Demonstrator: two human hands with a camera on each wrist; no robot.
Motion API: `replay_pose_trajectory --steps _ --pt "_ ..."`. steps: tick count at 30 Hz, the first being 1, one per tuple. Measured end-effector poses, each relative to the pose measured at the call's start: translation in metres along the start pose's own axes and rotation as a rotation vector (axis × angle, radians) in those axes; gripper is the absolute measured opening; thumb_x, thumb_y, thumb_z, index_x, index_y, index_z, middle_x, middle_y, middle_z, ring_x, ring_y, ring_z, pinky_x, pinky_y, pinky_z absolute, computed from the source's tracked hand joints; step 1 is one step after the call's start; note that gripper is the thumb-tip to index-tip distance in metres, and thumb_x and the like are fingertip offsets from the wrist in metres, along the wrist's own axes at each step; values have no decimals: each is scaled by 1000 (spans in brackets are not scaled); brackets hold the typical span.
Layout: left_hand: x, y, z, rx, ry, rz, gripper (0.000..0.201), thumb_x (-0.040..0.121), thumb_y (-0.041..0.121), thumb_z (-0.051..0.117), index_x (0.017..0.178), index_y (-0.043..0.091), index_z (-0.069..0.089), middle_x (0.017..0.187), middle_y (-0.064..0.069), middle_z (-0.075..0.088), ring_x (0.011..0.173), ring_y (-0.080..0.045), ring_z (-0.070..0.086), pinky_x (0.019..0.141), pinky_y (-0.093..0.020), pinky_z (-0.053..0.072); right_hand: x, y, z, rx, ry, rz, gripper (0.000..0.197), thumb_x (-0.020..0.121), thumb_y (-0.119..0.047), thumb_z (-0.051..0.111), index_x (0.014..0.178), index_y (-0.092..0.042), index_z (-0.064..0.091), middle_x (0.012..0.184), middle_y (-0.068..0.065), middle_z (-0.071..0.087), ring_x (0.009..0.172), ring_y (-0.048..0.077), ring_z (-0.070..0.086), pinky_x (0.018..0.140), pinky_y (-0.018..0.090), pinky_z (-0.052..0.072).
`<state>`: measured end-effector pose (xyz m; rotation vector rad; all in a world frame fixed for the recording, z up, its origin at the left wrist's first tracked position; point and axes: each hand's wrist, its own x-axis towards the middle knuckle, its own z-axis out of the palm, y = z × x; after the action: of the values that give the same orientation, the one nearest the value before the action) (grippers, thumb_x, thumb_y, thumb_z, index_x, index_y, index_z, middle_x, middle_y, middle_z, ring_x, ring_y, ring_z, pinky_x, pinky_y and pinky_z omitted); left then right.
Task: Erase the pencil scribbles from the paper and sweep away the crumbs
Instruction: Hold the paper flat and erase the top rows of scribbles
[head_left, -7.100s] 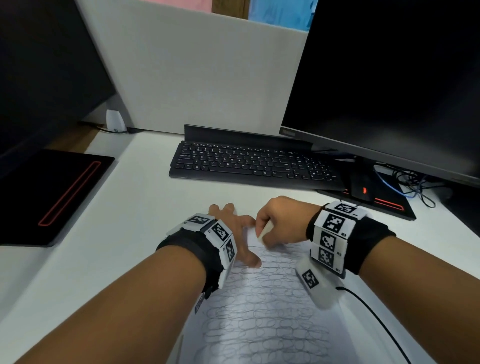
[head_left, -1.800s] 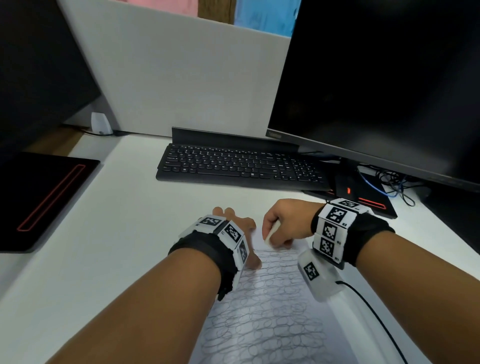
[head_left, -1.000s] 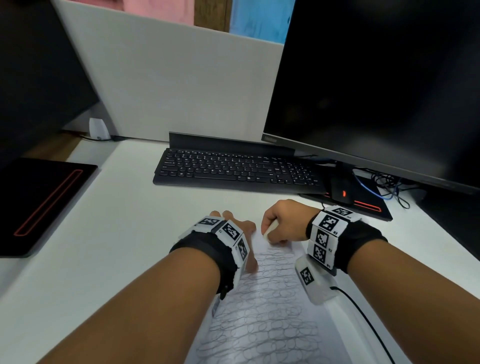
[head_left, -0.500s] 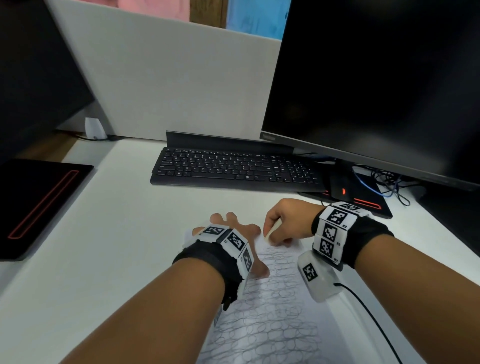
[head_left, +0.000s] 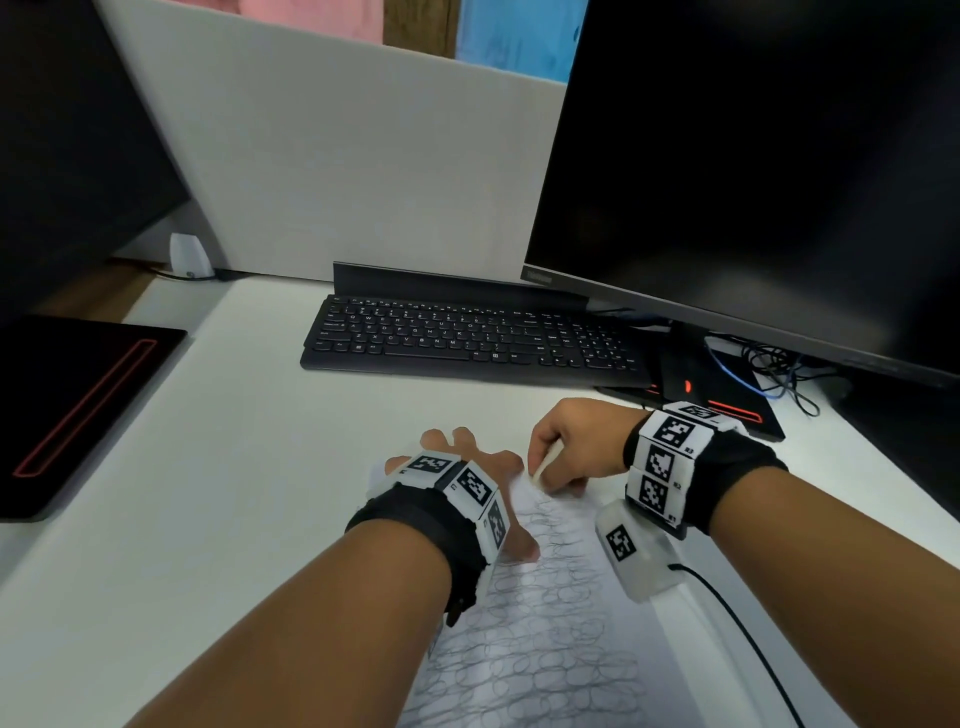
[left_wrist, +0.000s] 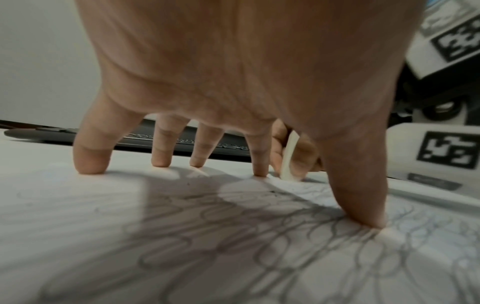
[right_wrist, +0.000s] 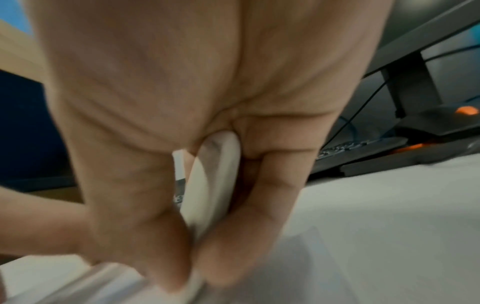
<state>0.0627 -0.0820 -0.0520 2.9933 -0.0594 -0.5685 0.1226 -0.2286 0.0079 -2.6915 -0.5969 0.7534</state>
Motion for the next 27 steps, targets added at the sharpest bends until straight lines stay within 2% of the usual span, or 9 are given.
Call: replay_pose_trajectory --steps 3,6,7,9,13,16,20,24,27 --pt "1 0 1 15 2 -8 83 42 85 49 118 53 38 88 4 26 92 -23 22 88 -50 39 0 2 -4 5 91 -4 11 77 -12 72 84 -19 74 68 -4 71 55 3 61 54 14 49" --pt "1 -1 -1 1 -15 -9 85 49 84 54 125 53 35 97 2 28 93 -23 19 88 -50 41 -4 -1 4 23 -17 -7 11 77 -12 73 83 -21 74 64 -4 70 54 4 61 66 21 54" --pt "0 -1 -1 0 -9 -9 84 51 83 55 127 53 35 98 1 29 93 -23 19 89 -50 41 -3 -1 6 15 2 -7 11 76 -12 73 82 -21 74 64 -4 70 54 4 61 69 23 55" --pt "-2 0 -2 0 -4 -11 84 55 83 56 130 52 35 100 1 29 93 -24 19 89 -50 42 -3 0 6 14 62 0 10 77 -11 73 83 -19 74 65 -4 70 54 5 61 70 26 56" --pt "-6 1 -5 7 -21 -15 83 59 82 57 133 52 34 102 0 27 99 -25 23 90 -50 42 -8 -3 5 54 -87 22 12 78 -9 73 88 -15 73 64 0 69 57 10 63 64 20 54" --pt "-7 3 -5 -1 -23 -17 82 62 81 56 135 52 32 105 0 28 112 -28 28 90 -50 41 -4 3 5 47 49 20 11 78 -8 72 86 -15 73 71 6 73 57 9 64 67 23 56" --pt "-8 2 -6 -6 -16 -7 82 61 80 58 134 52 34 103 0 28 98 -24 21 89 -50 42 -4 0 5 45 -22 -4 10 78 -10 74 85 -17 74 66 -2 71 58 8 65 74 28 58" --pt "-7 2 -5 -7 -25 -7 83 62 79 57 136 53 31 104 -1 28 108 -28 28 90 -50 42 -1 4 2 32 58 19 11 78 -7 72 86 -15 74 74 3 74 58 9 65 69 25 57" --pt "-7 3 -4 -2 -21 14 82 63 79 56 136 56 26 120 -4 30 114 -31 27 91 -52 41 -2 7 4 48 67 37 11 78 -8 71 86 -15 73 75 3 74 58 9 65 67 24 57"
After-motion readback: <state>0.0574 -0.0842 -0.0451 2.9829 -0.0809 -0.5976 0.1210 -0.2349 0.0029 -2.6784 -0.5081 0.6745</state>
